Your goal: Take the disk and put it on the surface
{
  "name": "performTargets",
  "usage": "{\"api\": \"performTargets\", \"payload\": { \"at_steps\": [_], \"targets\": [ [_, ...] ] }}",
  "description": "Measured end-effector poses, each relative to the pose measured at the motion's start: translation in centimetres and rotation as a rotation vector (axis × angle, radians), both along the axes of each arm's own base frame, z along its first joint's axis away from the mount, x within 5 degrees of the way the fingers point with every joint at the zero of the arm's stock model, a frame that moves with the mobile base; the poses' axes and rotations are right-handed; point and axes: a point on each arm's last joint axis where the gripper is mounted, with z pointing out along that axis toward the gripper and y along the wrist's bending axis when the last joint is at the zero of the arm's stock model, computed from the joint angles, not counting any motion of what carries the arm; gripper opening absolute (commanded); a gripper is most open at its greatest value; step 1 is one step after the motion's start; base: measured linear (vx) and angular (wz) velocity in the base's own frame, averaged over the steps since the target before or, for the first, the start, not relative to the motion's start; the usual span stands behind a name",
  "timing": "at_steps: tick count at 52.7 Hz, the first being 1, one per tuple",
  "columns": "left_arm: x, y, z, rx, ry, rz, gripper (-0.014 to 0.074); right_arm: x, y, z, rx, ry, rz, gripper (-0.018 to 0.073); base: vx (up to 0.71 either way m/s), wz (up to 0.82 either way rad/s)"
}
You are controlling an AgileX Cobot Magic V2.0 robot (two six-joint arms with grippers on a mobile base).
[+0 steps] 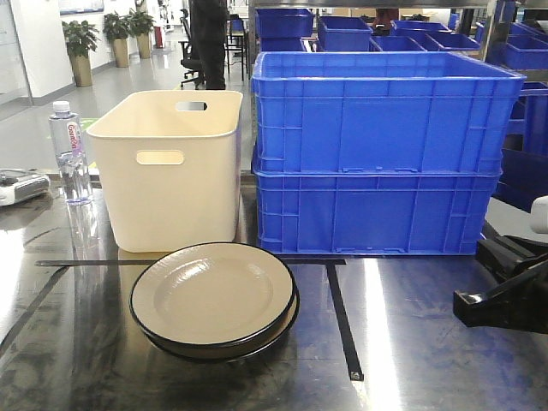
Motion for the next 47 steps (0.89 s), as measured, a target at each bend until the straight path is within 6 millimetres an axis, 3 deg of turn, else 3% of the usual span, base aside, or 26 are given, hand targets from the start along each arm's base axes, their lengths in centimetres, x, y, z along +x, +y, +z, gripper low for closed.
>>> {"api": "performTargets", "payload": {
  "at_steps": [47],
  "targets": [
    [-0.08,0.05,0.0,0.034,-0.015,0.003,-0.0001,0.02,0.01,-0.06,0.001,0.003,0.0,-0.0009,0.0,0.0]
  ]
}}
